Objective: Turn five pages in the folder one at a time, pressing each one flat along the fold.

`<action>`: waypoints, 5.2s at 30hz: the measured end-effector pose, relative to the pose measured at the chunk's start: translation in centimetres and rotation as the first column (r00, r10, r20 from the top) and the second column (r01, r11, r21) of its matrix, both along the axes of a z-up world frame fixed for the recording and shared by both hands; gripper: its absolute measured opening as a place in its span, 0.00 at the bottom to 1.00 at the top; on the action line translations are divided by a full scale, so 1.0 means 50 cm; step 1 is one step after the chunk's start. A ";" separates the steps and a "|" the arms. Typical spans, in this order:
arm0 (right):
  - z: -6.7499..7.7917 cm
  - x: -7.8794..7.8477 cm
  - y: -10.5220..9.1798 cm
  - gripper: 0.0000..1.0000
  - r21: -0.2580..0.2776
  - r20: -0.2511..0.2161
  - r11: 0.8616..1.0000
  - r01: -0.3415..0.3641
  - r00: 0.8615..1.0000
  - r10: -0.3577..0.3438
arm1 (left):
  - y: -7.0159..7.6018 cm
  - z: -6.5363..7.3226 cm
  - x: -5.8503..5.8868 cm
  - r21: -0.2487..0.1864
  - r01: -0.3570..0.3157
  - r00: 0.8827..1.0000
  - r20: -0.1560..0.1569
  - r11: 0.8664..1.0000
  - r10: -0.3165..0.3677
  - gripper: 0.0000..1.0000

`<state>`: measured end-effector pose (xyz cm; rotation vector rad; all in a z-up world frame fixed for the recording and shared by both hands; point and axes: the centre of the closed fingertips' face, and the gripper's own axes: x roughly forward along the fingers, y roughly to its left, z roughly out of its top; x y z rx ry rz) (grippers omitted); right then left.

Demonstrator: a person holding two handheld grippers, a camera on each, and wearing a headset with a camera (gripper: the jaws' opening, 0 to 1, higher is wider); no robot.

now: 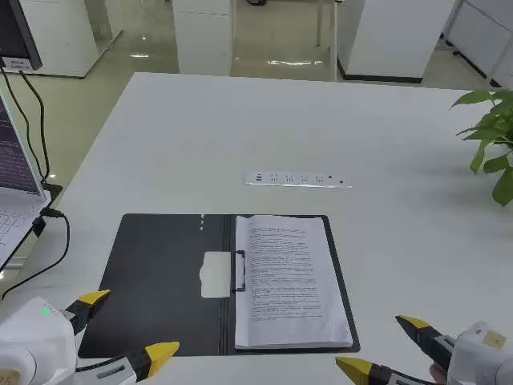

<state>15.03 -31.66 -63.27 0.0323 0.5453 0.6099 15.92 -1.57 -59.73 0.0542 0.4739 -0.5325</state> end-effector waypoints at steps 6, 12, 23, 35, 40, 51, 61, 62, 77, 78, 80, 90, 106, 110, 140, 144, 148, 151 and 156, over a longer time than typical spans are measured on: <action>-0.001 -0.001 -0.003 0.81 0.004 -0.001 1.000 0.006 1.000 -0.006 | 0.002 0.001 -0.005 0.001 -0.008 1.000 -0.003 1.000 0.008 0.76; -0.003 -0.002 -0.004 0.81 0.002 -0.004 1.000 0.005 1.000 -0.005 | -0.002 0.001 -0.005 -0.001 -0.006 1.000 -0.005 1.000 0.006 0.76; 0.001 -0.003 -0.002 0.81 0.001 0.000 1.000 -0.002 1.000 0.002 | -0.001 0.005 -0.002 -0.003 -0.004 1.000 -0.002 1.000 0.004 0.76; 0.002 -0.002 0.009 0.81 0.004 0.000 1.000 -0.021 1.000 0.021 | -0.006 0.011 0.003 0.002 0.007 1.000 0.005 1.000 -0.007 0.76; 0.004 -0.002 0.012 0.81 0.004 0.002 1.000 -0.029 1.000 0.029 | -0.015 0.011 0.000 0.001 0.015 1.000 0.005 1.000 -0.016 0.75; 0.004 -0.001 0.015 0.81 -0.002 0.003 0.999 -0.041 0.999 0.041 | -0.008 0.012 0.003 0.007 0.018 1.000 0.008 1.000 -0.018 0.76; 0.004 0.000 0.008 0.81 -0.010 0.008 0.999 -0.031 0.999 0.031 | -0.019 0.005 0.014 0.013 0.048 0.999 0.006 0.999 -0.049 0.75; 0.003 -0.001 0.007 0.81 -0.011 0.007 0.999 -0.030 1.000 0.030 | -0.023 0.005 0.016 0.014 0.053 0.999 0.006 0.998 -0.053 0.75; -0.005 0.003 -0.007 0.81 -0.007 0.000 1.000 0.010 1.000 -0.010 | -0.108 0.007 0.090 -0.004 0.139 0.990 0.026 0.990 -0.139 0.75; -0.005 0.002 -0.008 0.81 -0.008 0.000 1.000 0.011 1.000 -0.011 | -0.111 0.008 0.092 -0.007 0.142 0.990 0.027 0.990 -0.142 0.75; -0.005 0.002 -0.009 0.81 -0.009 -0.001 1.000 0.015 1.000 -0.015 | -0.129 0.013 0.102 -0.026 0.154 0.988 0.034 0.988 -0.153 0.75; -0.006 0.002 -0.008 0.81 -0.008 -0.009 1.000 0.020 1.000 -0.020 | -0.198 0.019 0.128 -0.029 0.232 0.972 0.042 0.972 -0.231 0.74; 0.011 0.014 -0.015 0.81 0.000 0.000 1.000 0.021 1.000 -0.021 | -0.336 0.018 0.169 0.007 0.380 0.924 0.046 0.925 -0.380 0.75; 0.015 0.014 -0.019 0.81 0.005 0.002 1.000 0.026 1.000 -0.026 | -0.371 0.017 0.175 0.023 0.418 0.907 0.048 0.908 -0.418 0.75; -0.016 0.003 -0.054 0.81 0.028 -0.032 0.998 0.052 0.998 -0.051 | -0.560 -0.137 0.178 0.029 0.532 0.846 -0.070 0.846 -0.529 0.72; -0.023 0.004 -0.056 0.81 0.028 -0.039 0.998 0.050 0.998 -0.048 | -0.575 -0.165 0.177 0.034 0.536 0.842 -0.095 0.843 -0.532 0.72; -0.027 0.004 -0.059 0.80 0.030 -0.045 0.998 0.049 0.998 -0.048 | -0.593 -0.190 0.177 0.039 0.537 0.840 -0.112 0.842 -0.531 0.72; -0.035 0.001 -0.065 0.80 0.026 -0.054 0.999 0.048 0.997 -0.047 | -0.599 -0.208 0.183 0.050 0.527 0.847 -0.116 0.848 -0.520 0.72; -0.039 -0.005 -0.072 0.80 0.027 -0.061 0.999 0.047 0.997 -0.045 | -0.607 -0.242 0.181 0.072 0.523 0.848 -0.144 0.849 -0.510 0.72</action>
